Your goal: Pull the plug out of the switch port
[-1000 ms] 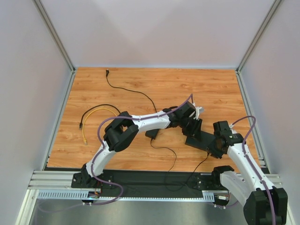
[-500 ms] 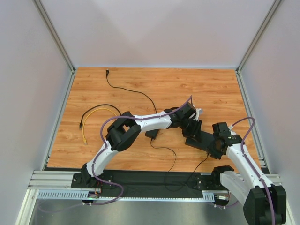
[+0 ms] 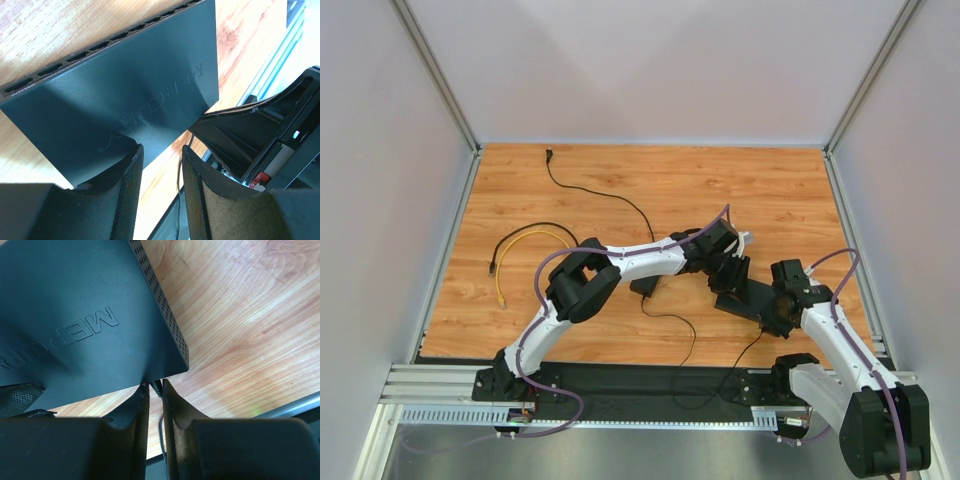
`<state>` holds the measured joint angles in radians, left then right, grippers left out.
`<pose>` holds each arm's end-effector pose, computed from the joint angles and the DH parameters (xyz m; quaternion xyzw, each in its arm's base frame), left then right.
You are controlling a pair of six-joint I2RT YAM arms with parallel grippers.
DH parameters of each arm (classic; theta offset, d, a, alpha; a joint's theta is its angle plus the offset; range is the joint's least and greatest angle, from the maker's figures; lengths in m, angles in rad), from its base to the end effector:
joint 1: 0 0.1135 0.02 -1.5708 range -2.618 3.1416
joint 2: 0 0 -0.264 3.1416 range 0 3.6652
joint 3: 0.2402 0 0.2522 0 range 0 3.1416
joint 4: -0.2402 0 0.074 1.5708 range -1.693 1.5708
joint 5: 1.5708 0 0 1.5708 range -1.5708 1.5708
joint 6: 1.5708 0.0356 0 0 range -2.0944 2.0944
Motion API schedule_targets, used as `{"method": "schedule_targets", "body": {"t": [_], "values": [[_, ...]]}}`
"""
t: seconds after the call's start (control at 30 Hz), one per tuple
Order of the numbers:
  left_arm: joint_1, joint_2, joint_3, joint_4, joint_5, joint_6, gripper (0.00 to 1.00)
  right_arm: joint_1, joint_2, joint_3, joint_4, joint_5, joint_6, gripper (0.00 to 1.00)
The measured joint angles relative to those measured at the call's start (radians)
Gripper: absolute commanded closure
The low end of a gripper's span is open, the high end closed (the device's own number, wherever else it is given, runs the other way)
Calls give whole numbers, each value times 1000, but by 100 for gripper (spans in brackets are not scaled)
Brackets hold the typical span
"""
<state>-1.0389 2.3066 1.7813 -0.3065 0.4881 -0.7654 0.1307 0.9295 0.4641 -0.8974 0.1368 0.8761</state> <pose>0.2444 -0.4482 0.1603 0.2098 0.8845 -0.4147 0.0404 0.1300 0.0122 0.1618 0.3679 0.9216 -0.0096 0.1235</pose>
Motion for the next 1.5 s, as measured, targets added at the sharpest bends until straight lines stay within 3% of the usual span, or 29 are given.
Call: {"method": "schedule_targets", "body": {"t": [0.23, 0.53, 1.5], "values": [[0, 2, -2, 3, 1, -15, 56, 0, 11, 0, 5, -5, -1, 89], [0, 2, -3, 3, 0, -18, 56, 0, 44, 10, 6, -12, -13, 99], [-5, 8, 13, -16, -17, -8, 55, 33, 47, 7, 5, -130, -59, 100]]}}
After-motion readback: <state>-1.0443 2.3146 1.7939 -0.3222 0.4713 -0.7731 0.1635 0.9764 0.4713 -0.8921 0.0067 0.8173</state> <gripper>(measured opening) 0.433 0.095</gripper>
